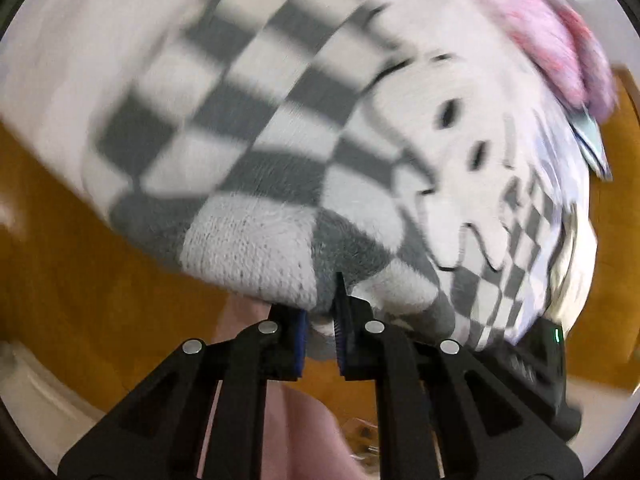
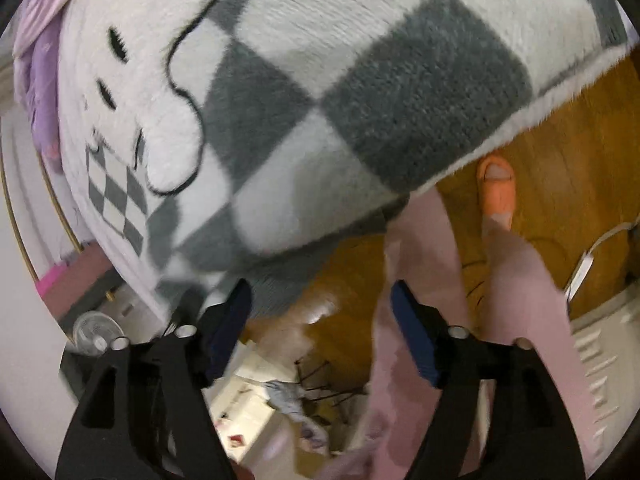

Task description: Fold large clothes

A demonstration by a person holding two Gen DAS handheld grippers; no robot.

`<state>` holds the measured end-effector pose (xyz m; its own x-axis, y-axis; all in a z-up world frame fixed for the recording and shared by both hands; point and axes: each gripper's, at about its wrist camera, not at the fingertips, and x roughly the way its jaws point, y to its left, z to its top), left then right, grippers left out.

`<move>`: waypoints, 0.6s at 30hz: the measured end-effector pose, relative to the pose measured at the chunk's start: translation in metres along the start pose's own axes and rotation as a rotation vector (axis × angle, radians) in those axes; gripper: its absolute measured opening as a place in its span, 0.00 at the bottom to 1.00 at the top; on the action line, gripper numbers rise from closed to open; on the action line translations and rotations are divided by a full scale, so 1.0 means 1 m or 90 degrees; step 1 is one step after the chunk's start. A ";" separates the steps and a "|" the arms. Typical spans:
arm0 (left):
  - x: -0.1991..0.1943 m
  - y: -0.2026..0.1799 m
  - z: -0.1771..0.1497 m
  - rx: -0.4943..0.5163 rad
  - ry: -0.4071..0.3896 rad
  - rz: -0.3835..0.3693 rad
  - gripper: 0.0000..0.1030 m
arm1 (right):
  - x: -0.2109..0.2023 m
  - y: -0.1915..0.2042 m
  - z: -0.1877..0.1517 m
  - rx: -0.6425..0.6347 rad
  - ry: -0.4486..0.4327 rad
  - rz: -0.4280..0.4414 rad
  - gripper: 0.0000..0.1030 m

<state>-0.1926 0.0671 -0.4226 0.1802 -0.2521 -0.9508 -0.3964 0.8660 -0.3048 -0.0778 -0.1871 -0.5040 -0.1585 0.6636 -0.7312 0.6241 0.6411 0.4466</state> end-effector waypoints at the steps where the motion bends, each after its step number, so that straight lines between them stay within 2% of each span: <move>1: -0.010 -0.010 0.003 0.040 -0.023 0.019 0.11 | 0.001 0.009 0.002 -0.005 -0.007 0.004 0.70; 4: -0.031 -0.027 0.016 0.091 -0.064 0.032 0.10 | -0.005 0.022 0.002 -0.006 -0.021 0.032 0.70; 8: -0.048 -0.046 0.019 0.147 -0.118 0.049 0.10 | -0.015 0.037 0.013 0.061 -0.011 0.113 0.70; 9: -0.045 -0.062 0.033 0.150 -0.122 0.042 0.10 | -0.021 0.044 0.015 0.056 -0.031 0.147 0.68; 10: -0.049 -0.066 0.037 0.152 -0.130 0.025 0.10 | -0.026 0.049 0.017 0.040 -0.056 0.167 0.65; 11: -0.054 -0.068 0.041 0.155 -0.139 0.008 0.10 | -0.030 0.055 0.019 0.021 -0.082 0.196 0.45; 12: -0.056 -0.069 0.043 0.161 -0.142 -0.001 0.10 | -0.034 0.062 0.022 0.000 -0.100 0.248 0.12; 13: -0.057 -0.068 0.043 0.177 -0.149 0.002 0.11 | -0.038 0.072 0.025 -0.031 -0.115 0.278 0.12; 14: -0.058 -0.065 0.043 0.183 -0.162 0.008 0.11 | -0.042 0.080 0.024 -0.062 -0.126 0.284 0.11; 16: -0.058 -0.053 0.040 0.166 -0.175 -0.006 0.11 | -0.051 0.087 0.011 -0.147 -0.153 0.327 0.10; 18: -0.041 -0.034 0.029 0.156 -0.168 -0.013 0.12 | -0.054 0.074 -0.011 -0.253 -0.176 0.310 0.10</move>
<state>-0.1604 0.0601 -0.3716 0.4252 -0.1774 -0.8875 -0.1685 0.9480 -0.2702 -0.0313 -0.1719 -0.4259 0.3028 0.8231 -0.4804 0.2386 0.4226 0.8744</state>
